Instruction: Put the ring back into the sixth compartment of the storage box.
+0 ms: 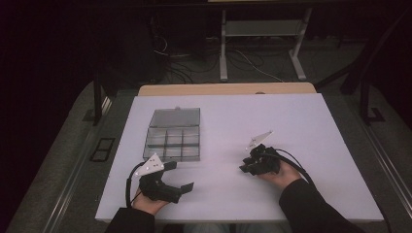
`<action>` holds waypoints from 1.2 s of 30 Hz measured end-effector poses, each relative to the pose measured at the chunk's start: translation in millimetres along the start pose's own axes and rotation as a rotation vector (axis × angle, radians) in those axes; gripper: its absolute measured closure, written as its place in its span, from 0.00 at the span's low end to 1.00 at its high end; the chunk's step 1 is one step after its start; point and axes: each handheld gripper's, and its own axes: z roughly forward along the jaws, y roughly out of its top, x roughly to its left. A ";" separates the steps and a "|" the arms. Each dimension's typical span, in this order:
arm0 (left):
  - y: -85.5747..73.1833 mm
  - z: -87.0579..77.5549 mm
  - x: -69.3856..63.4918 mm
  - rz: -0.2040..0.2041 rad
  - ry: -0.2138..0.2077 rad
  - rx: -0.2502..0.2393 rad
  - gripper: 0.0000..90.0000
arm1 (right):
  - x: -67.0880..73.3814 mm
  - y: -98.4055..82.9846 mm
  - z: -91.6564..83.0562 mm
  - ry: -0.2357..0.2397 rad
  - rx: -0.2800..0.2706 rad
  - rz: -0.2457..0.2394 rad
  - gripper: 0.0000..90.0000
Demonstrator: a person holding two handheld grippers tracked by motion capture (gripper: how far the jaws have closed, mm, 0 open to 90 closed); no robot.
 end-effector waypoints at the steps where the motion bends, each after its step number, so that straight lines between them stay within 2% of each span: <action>1: 0.0 -0.1 0.0 0.000 0.000 -0.001 0.00 | 0.0 -0.2 0.0 0.000 -0.002 0.000 0.74; 13: 0.0 0.0 0.0 0.000 0.001 0.000 0.00 | -0.4 -0.3 -1.3 0.012 0.003 -0.001 0.78; 21: -0.1 0.1 0.0 0.001 0.001 0.001 0.00 | -1.2 2.4 -6.6 0.010 -0.017 -0.002 0.79; 36: -0.2 -0.1 0.3 -0.001 0.000 0.000 0.00 | -1.7 17.9 -17.5 0.019 -0.050 -0.018 0.79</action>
